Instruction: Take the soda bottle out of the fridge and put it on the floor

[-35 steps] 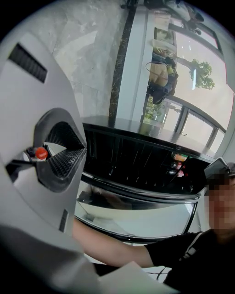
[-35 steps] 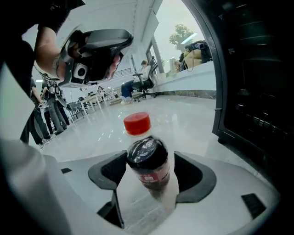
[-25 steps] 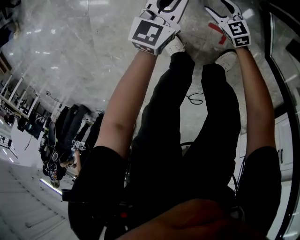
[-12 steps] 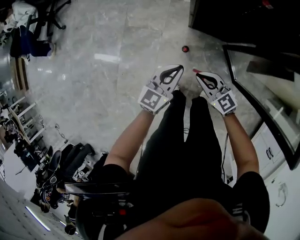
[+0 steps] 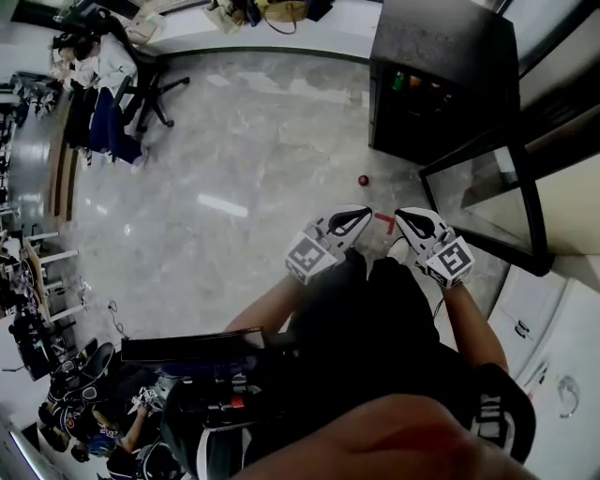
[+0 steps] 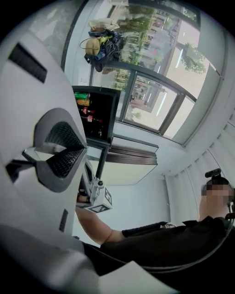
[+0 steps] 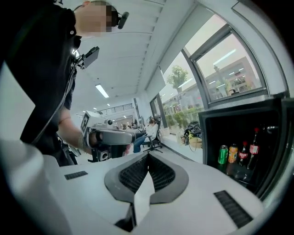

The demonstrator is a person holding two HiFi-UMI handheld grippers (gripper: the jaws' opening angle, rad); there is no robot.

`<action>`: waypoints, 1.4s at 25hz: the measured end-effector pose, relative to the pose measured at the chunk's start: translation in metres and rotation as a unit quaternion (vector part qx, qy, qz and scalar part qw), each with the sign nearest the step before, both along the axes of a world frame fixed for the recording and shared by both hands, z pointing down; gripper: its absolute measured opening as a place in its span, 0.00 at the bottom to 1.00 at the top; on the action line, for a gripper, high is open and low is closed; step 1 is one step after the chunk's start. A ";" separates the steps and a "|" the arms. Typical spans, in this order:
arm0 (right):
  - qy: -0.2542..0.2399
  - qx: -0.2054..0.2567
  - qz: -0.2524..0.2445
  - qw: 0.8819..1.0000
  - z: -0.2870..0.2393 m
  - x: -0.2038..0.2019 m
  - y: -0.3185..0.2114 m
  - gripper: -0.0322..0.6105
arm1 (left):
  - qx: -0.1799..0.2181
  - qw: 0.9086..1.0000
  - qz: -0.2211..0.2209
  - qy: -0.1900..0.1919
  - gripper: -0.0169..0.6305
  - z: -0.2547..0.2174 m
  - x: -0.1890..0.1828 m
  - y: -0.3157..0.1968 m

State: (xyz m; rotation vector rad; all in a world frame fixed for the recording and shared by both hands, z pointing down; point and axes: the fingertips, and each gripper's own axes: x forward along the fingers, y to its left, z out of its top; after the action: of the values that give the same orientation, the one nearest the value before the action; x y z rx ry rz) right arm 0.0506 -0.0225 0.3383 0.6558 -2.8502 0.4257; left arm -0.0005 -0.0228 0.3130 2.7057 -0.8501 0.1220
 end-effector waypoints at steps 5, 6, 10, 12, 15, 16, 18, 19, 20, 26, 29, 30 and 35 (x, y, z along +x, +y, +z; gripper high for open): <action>-0.007 0.029 -0.002 1.000 -0.056 -0.001 0.007 0.07 | 0.021 1.000 -0.014 0.014 0.03 -0.041 -0.006 0.007; -0.016 0.034 -0.005 0.999 -0.064 -0.003 0.007 0.07 | 0.025 0.999 -0.016 0.017 0.03 -0.045 -0.008 0.007; -0.036 0.059 -0.021 0.997 -0.097 0.005 0.010 0.07 | 0.045 0.999 -0.012 0.016 0.03 -0.065 0.007 0.005; -0.034 0.073 -0.023 0.996 -0.113 0.008 0.009 0.07 | 0.051 0.998 -0.005 0.021 0.03 -0.081 0.016 0.004; -0.031 0.078 -0.015 0.996 -0.129 0.002 0.001 0.07 | 0.059 0.998 0.005 0.028 0.03 -0.103 0.017 0.000; -0.033 0.076 -0.011 0.996 -0.135 -0.001 -0.002 0.07 | 0.060 0.998 0.006 0.029 0.03 -0.107 0.016 -0.001; -0.042 0.079 -0.006 0.996 -0.144 -0.005 -0.006 0.07 | 0.061 0.998 0.008 0.030 0.03 -0.111 0.016 -0.002; -0.045 0.082 -0.005 0.996 -0.146 -0.005 -0.007 0.07 | 0.063 0.998 0.009 0.030 0.03 -0.111 0.017 -0.003; -0.047 0.085 -0.004 0.995 -0.145 -0.004 -0.008 0.07 | 0.066 0.997 0.009 0.029 0.03 -0.110 0.017 -0.005; -0.050 0.092 -0.004 0.994 -0.131 -0.002 -0.017 0.07 | 0.081 0.996 0.001 0.025 0.03 -0.099 0.013 -0.019; -0.050 0.092 0.001 0.995 -0.144 0.003 -0.013 0.07 | 0.086 0.996 0.003 0.025 0.03 -0.114 0.016 -0.015; -0.049 0.092 0.002 0.995 -0.150 0.004 -0.012 0.07 | 0.087 0.996 0.004 0.025 0.03 -0.121 0.017 -0.015; -0.048 0.096 0.004 0.994 -0.161 0.000 -0.028 0.07 | 0.090 0.995 0.003 0.029 0.03 -0.134 0.014 -0.029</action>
State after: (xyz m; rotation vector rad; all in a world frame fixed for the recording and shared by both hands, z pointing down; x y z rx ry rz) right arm 0.0504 -0.0504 0.1772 0.6965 -3.0065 0.1896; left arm 0.0136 -0.0519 0.1790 2.8634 -0.8734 -0.0347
